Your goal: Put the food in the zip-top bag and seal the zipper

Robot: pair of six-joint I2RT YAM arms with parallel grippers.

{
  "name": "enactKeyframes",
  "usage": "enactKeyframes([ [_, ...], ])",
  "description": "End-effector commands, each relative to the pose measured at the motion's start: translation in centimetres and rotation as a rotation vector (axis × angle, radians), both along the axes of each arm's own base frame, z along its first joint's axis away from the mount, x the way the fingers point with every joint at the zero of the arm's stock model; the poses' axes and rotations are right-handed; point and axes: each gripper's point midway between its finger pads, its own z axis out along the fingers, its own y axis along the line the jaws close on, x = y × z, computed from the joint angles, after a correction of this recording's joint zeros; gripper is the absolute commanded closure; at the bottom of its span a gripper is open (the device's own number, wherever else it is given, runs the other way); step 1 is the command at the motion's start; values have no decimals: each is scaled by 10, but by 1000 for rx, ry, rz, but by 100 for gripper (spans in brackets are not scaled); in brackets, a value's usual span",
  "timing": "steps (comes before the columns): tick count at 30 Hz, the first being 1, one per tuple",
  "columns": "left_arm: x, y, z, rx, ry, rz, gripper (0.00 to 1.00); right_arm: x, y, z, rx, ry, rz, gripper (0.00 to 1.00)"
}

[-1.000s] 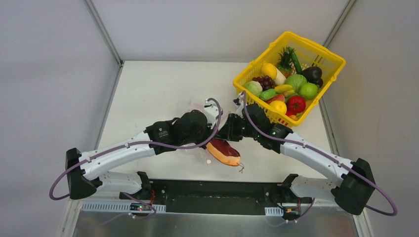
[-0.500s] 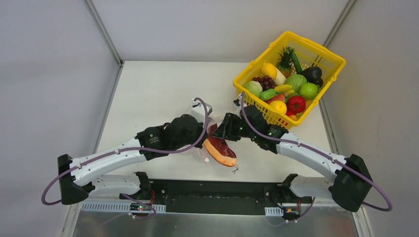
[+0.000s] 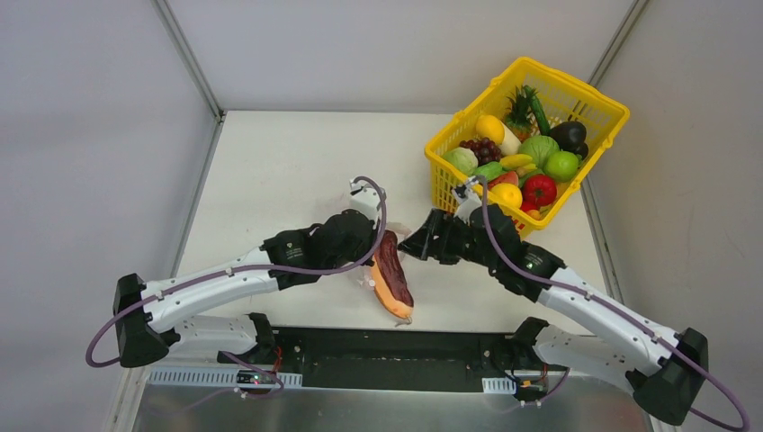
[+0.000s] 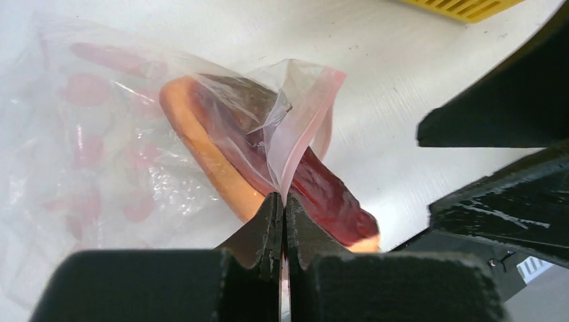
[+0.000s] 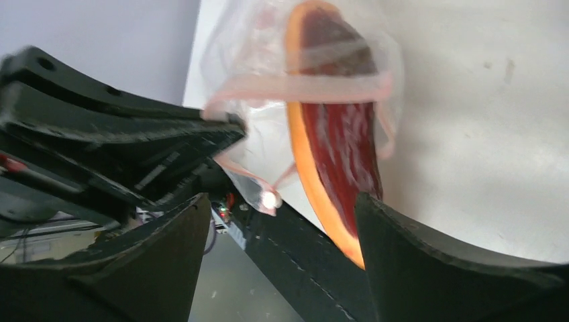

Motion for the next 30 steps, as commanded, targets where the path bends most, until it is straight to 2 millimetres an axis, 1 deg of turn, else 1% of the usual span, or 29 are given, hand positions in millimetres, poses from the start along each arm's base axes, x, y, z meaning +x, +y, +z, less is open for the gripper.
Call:
enactKeyframes([
  [1,8,-8,14,-48,-24,32,100,-11,-31,-36,-56,60,-93,17],
  [3,10,-9,12,-40,-21,29,100,-24,-32,-52,-43,109,-67,16],
  [7,9,-13,1,8,-7,-6,100,-39,-33,-97,-63,217,-48,15],
  [10,8,-12,-16,67,19,-16,100,-42,-34,-120,-73,250,-53,14],
  [16,3,-11,-50,174,92,-34,100,-40,-23,-133,-35,245,-25,15],
  [19,3,-12,-57,191,104,-31,100,-44,-18,-139,-25,245,14,18],
  [22,3,-11,-63,205,109,-32,100,-47,-16,-147,-33,257,36,24],
  [27,-2,-6,-75,237,137,-36,100,-55,-15,-163,-84,287,65,32],
  [30,-5,-6,-84,238,159,-41,100,-61,-14,-171,-129,285,91,34],
])
